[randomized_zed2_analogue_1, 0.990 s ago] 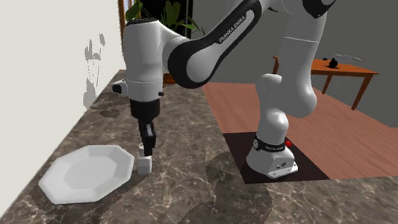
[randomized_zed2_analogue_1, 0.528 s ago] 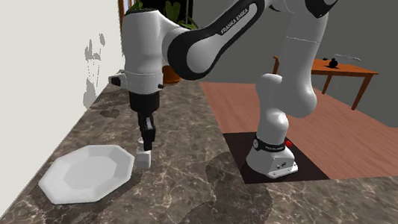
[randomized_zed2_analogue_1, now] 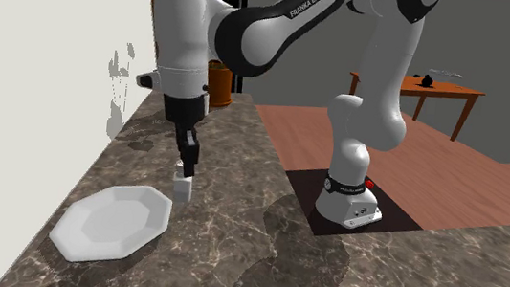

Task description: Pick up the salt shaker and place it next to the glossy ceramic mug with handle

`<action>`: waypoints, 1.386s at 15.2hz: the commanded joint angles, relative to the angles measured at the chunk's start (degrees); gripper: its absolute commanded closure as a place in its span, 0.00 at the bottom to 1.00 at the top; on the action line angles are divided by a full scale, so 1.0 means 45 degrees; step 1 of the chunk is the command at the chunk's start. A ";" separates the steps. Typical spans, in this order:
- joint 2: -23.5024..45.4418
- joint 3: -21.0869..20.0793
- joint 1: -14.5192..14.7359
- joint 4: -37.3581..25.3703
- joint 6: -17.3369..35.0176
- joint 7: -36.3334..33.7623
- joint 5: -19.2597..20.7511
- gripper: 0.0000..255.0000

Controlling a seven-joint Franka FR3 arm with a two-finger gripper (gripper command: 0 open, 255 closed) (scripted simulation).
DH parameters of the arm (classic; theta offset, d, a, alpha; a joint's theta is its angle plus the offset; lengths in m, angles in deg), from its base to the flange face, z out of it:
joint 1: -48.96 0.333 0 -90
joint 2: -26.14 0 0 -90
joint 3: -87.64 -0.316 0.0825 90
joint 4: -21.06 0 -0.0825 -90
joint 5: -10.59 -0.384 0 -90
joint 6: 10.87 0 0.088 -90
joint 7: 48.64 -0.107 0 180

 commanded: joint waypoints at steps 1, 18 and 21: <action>-0.0131 0.0010 -0.0004 -0.0207 -0.0343 0.0017 -0.0010 1.00; -0.0722 0.0053 -0.0018 -0.2528 -0.3254 0.0044 -0.0041 1.00; -0.0791 0.0242 -0.0152 -0.2764 -0.3561 0.0351 -0.0010 1.00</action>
